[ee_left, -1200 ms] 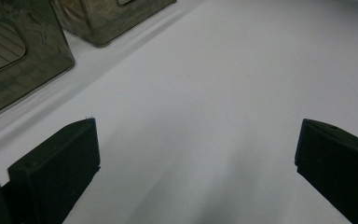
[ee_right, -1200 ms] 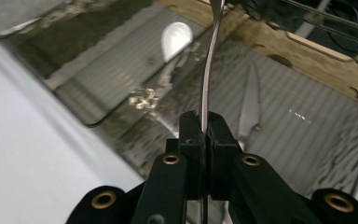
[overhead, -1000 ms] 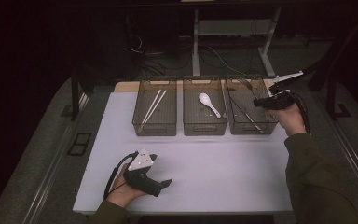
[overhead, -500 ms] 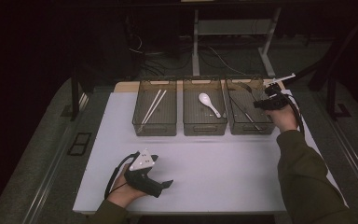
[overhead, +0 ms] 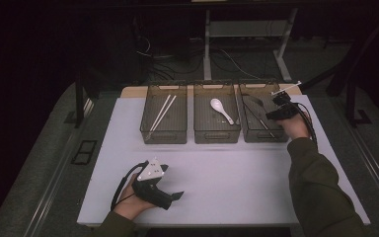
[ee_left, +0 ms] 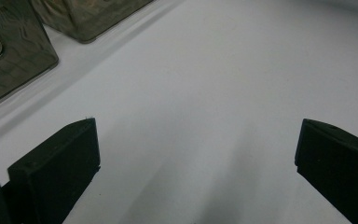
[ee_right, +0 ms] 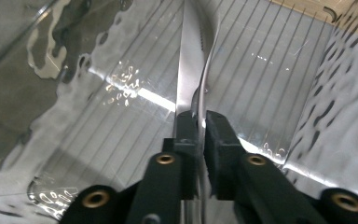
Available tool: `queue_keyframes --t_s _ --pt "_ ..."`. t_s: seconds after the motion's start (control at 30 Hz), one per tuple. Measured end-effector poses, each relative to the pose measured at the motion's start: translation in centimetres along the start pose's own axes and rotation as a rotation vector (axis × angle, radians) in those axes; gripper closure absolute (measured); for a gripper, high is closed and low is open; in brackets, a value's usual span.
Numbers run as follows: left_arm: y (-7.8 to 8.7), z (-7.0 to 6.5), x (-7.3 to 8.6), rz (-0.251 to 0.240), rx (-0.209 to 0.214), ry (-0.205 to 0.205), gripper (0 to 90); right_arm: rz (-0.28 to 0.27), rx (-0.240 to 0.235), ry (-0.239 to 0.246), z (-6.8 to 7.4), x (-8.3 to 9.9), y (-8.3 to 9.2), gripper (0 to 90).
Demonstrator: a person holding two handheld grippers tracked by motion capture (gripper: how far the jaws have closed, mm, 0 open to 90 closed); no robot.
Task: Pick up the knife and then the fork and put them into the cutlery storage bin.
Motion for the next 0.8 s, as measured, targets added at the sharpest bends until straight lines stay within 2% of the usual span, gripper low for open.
queue_keyframes --t_s 0.3,0.57,0.8 --pt "-0.1 0.0 0.0 0.003 0.005 -0.003 0.0 -0.033 -0.02 -0.006 -0.1 -0.2 0.8 78.9" --pt "-0.1 0.0 -0.1 -0.001 0.003 -0.001 0.0 -0.101 -0.093 -0.072 -0.4 -0.3 2.6 62.5" --pt "0.2 0.3 -0.1 0.001 -0.01 -0.002 0.0 -0.158 -0.15 -0.078 0.1 -0.1 4.4 47.3"
Point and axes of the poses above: each handheld gripper's, and its own axes: y roughly backward along the jaws, x roughly out of its underside, z roughly to its left, the point moved 6 cm from there along -y, roughly forward along the jaws, and after that the axes turned 11 degrees about x, right-handed, at the moved point
